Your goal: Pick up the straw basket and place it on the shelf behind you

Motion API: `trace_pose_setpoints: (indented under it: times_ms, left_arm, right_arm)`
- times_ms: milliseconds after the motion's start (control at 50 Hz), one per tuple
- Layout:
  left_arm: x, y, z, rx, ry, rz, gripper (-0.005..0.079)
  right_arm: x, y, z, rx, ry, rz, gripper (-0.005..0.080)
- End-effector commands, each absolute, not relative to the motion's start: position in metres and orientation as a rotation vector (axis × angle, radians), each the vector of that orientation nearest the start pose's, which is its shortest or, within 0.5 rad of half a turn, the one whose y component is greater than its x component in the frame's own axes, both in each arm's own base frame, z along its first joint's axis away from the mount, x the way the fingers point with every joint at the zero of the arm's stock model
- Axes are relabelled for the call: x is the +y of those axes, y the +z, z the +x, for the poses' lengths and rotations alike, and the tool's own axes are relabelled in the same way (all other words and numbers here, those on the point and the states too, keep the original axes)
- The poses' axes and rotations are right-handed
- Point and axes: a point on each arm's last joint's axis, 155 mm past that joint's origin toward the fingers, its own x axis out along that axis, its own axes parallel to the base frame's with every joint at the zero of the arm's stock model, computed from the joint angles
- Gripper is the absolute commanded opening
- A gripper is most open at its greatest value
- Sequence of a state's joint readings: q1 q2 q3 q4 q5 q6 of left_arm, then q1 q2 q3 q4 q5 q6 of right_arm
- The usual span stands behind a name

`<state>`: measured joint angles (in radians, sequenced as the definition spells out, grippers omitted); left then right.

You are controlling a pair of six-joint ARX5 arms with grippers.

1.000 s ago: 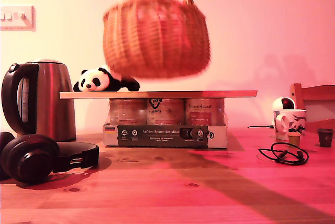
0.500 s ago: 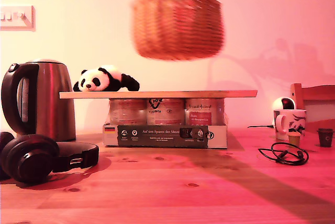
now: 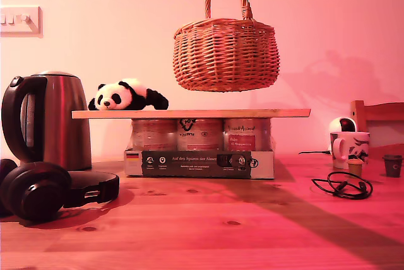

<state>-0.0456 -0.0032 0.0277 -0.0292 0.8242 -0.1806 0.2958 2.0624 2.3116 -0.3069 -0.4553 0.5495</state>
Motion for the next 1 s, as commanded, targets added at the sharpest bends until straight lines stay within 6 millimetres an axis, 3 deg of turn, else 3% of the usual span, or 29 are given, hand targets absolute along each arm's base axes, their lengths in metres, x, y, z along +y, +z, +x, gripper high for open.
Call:
trace_pose_setpoints:
  times_ms: [0,220,580,780,980]
  left_arm:
    - [-0.143,0.171,0.186,0.068,-0.864,-0.167,-0.0019]
    - [-0.143,0.171,0.187,0.067,-0.858,-0.167,-0.0019]
    - [-0.142,0.171,0.187,0.067,-0.857,-0.167,-0.0019]
    - [-0.142,0.171,0.188,0.066,-0.85,-0.167,-0.0019]
    - [-0.141,0.171,0.188,0.066,-0.846,-0.167,-0.0019]
  right_arm:
    - [0.248,0.492,0.534,0.13,0.75,0.511,-0.0013]
    - [0.251,0.475,0.543,0.165,0.736,0.514,-0.0013]
    - [0.247,0.475,0.55,0.147,0.703,0.517,-0.0013]
    - [0.247,0.465,0.55,0.189,0.694,0.519,-0.001]
    - [0.247,0.442,0.549,0.287,0.668,0.523,0.0102]
